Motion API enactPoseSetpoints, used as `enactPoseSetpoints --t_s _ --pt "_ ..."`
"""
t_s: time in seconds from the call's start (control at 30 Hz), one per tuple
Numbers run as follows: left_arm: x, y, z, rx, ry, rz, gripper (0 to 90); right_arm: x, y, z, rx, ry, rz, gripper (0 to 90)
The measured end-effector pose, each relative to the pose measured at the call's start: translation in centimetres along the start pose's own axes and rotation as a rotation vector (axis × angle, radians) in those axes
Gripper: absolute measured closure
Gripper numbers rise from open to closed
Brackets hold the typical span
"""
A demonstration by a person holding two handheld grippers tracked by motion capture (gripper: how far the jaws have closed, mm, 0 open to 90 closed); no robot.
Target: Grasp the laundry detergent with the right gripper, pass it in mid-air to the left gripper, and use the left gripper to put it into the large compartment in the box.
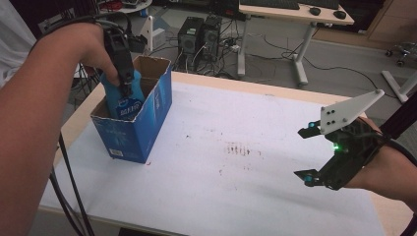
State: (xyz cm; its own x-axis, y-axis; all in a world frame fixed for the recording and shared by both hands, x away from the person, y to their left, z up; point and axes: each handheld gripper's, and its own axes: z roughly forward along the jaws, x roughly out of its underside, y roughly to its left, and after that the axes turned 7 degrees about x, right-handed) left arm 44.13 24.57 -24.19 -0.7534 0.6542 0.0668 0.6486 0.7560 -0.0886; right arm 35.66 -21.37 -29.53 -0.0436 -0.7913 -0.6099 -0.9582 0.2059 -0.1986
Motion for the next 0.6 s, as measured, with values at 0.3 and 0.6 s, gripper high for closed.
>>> enactPoseSetpoints --t_s 0.3,0.6 --pt "-0.7 0.0 3.1 -0.023 0.005 0.180 39.0 -0.1 0.1 0.4 -0.007 0.010 0.004 0.8" --pt "-1.0 0.4 4.9 -0.006 -0.015 0.235 38.9 0.2 0.1 0.4 -0.008 0.013 0.014 0.8"
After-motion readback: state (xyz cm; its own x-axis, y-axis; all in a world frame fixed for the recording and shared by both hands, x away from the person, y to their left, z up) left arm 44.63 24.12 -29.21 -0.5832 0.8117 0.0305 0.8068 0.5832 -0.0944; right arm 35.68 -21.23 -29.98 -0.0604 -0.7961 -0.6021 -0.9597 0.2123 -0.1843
